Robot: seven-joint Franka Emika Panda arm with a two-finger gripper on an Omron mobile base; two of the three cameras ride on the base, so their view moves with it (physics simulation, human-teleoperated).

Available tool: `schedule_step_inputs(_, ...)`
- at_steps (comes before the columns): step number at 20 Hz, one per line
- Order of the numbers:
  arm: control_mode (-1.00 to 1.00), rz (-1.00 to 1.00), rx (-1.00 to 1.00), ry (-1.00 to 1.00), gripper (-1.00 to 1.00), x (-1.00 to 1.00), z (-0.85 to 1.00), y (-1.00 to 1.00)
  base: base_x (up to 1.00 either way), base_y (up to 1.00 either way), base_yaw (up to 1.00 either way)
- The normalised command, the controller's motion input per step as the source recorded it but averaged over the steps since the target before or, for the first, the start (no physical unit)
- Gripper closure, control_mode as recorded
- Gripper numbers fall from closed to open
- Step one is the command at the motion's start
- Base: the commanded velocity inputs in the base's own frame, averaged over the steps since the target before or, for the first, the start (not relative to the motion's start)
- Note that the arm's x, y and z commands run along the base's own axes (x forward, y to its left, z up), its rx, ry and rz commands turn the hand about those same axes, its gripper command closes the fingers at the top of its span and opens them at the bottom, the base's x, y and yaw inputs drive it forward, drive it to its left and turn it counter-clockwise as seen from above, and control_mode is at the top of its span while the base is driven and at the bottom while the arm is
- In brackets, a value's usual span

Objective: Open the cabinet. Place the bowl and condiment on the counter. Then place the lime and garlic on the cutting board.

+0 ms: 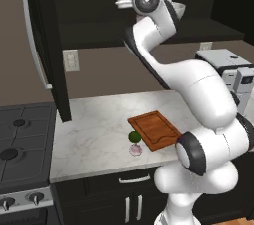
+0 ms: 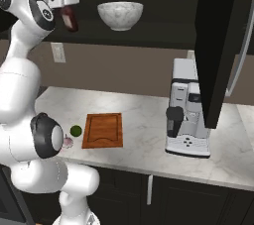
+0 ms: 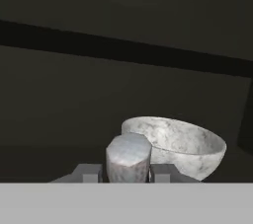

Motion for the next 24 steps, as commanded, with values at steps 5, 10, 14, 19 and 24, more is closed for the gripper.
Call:
schedule_step_inputs(5,-1.0,0.03,0.0,-0.08,1.0,-1.0,-0.04,-0.01,0.0,0.0,0.0)
schedule_step_inputs(10,-1.0,0.02,0.0,-0.02,1.0,-1.0,0.07,0.0,0.0,0.0,0.0)
schedule_step_inputs(14,-1.0,0.04,0.0,0.0,1.0,-1.0,0.22,0.01,0.0,0.0,0.0)
schedule_step_inputs(19,-1.0,0.06,0.0,0.0,1.0,-0.97,0.16,0.07,0.0,0.0,0.0)
schedule_step_inputs(24,-1.0,0.03,0.0,0.0,1.0,-0.61,0.01,0.18,0.0,0.0,0.0)
